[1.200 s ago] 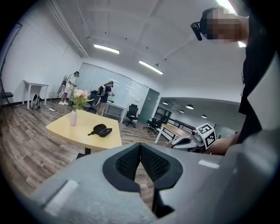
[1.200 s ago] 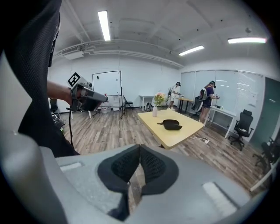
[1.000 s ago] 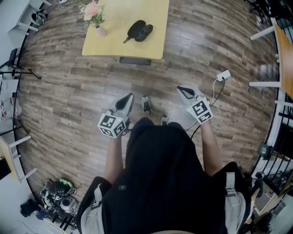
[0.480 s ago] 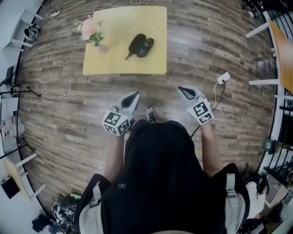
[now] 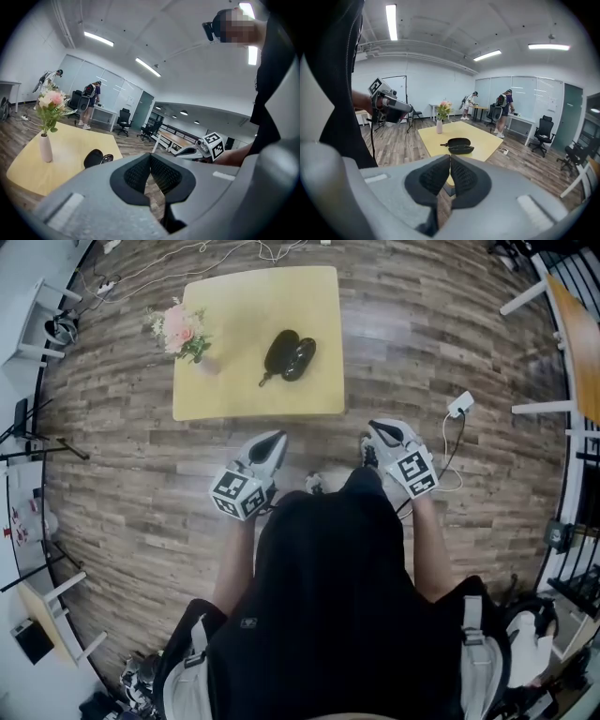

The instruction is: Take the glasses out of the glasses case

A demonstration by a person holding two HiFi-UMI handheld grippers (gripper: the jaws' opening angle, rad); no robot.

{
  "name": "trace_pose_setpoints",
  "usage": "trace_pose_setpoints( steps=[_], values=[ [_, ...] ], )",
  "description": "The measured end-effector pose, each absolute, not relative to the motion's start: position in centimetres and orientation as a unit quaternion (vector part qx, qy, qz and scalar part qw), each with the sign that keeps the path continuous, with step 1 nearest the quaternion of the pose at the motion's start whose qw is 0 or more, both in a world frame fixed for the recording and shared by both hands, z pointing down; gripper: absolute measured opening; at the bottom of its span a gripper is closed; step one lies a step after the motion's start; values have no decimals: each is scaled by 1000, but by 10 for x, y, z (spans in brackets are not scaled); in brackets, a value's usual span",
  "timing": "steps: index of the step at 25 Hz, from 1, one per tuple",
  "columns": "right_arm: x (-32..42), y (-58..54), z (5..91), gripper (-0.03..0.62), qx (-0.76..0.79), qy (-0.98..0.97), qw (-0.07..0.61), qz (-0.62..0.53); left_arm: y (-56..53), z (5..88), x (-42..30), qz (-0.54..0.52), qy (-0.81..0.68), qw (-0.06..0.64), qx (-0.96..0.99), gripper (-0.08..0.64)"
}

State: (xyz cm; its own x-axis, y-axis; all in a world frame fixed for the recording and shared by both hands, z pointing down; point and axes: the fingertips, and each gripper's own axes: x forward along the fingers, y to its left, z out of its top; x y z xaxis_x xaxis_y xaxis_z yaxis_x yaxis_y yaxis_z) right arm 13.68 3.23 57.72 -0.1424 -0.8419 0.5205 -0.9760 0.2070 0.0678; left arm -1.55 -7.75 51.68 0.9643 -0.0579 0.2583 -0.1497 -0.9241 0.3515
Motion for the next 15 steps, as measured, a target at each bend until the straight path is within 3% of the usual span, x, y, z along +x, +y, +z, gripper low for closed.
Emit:
trace_pose_setpoints(
  steps=[15],
  values=[
    [237, -75, 573, 5, 511, -816, 247, 112, -135, 516, 76, 106, -158, 205, 960, 11]
  ],
)
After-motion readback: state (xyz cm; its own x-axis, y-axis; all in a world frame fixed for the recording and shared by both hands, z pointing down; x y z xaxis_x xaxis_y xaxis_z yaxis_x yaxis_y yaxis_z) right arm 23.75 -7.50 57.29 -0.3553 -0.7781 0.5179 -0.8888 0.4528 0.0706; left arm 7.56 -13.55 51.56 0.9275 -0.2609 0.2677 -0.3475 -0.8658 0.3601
